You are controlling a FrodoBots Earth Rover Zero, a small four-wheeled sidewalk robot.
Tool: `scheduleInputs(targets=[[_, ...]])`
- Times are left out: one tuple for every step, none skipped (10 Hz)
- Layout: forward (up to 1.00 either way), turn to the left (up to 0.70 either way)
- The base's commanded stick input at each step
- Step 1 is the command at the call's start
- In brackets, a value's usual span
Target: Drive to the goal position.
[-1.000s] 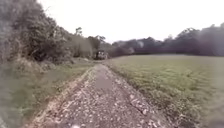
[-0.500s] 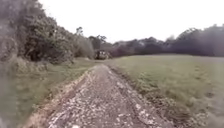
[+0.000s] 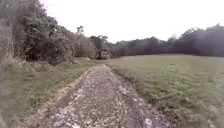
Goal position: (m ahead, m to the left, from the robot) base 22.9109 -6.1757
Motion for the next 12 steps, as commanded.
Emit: scheduleInputs(targets=[[0.7, 0.0], [0.7, 0.0], [0.7, 0.0], [0.7, 0.0], [0.7, 0.0], [0.7, 0.0], [0.7, 0.0], [0.7, 0.0], [0.7, 0.0], [0.7, 0.0], [0.7, 0.0], [0.7, 0.01]])
